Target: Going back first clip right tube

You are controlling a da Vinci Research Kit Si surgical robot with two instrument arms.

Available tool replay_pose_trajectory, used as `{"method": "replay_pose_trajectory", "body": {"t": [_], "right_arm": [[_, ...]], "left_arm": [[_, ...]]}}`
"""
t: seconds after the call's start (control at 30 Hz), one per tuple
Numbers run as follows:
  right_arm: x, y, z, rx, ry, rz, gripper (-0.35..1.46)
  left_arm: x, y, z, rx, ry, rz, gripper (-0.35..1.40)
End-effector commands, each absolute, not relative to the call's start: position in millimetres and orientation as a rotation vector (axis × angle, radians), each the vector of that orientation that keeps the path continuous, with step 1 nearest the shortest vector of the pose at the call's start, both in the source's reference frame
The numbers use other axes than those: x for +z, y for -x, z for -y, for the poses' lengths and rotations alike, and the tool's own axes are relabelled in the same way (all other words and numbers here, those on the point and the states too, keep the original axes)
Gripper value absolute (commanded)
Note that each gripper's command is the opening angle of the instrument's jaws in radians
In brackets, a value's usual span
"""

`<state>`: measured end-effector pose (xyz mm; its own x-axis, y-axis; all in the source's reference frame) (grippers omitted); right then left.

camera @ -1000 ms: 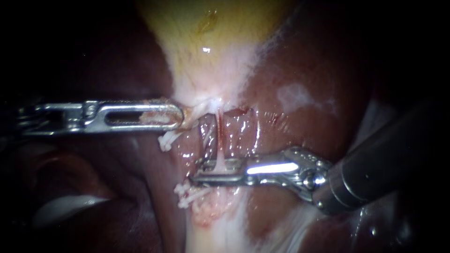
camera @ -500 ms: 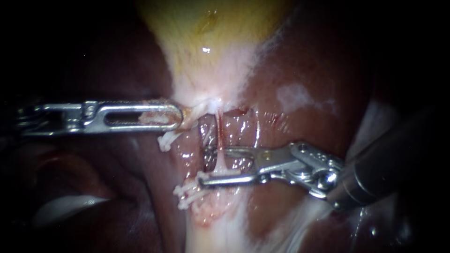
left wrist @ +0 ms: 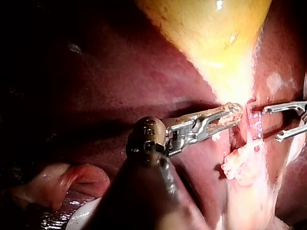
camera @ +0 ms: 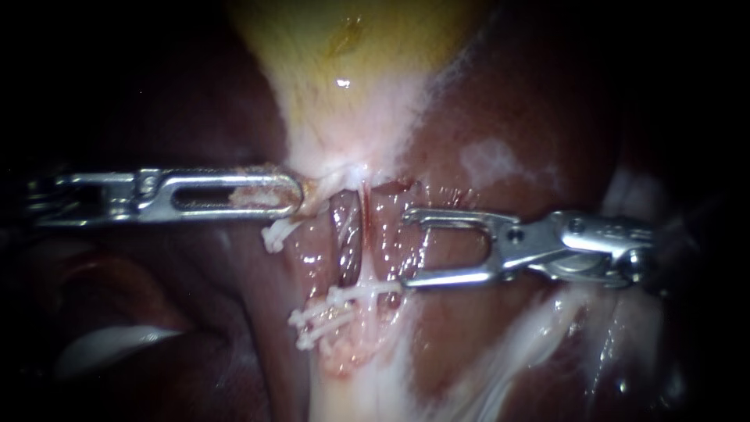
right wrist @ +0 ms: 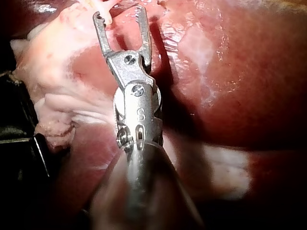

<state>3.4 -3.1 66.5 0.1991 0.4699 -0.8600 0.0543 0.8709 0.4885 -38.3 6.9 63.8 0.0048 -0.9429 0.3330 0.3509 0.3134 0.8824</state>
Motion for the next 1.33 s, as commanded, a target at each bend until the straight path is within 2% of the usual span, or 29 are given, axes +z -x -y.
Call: {"method": "replay_pose_trajectory", "body": {"t": [0.03,0.37,0.9,1.33], "right_arm": [[66.0,-2.8,2.8,0.29,-0.458,-1.35,0.5],[63.4,-0.2,1.2,0.236,-0.437,-1.353,0.5],[63.1,-0.4,1.6,0.214,-0.462,-1.36,0.5],[63.0,-0.4,1.7,0.209,-0.467,-1.362,0.5]], "left_arm": [[63.9,38.4,-6.9,-1.147,-0.683,1.126,-0.35],[64.4,38.6,-6.9,-1.146,-0.681,1.127,-0.35],[70.6,42.0,-6.9,-1.139,-0.652,1.105,-0.35],[70.6,42.1,-6.9,-1.135,-0.656,1.103,-0.35]]}}
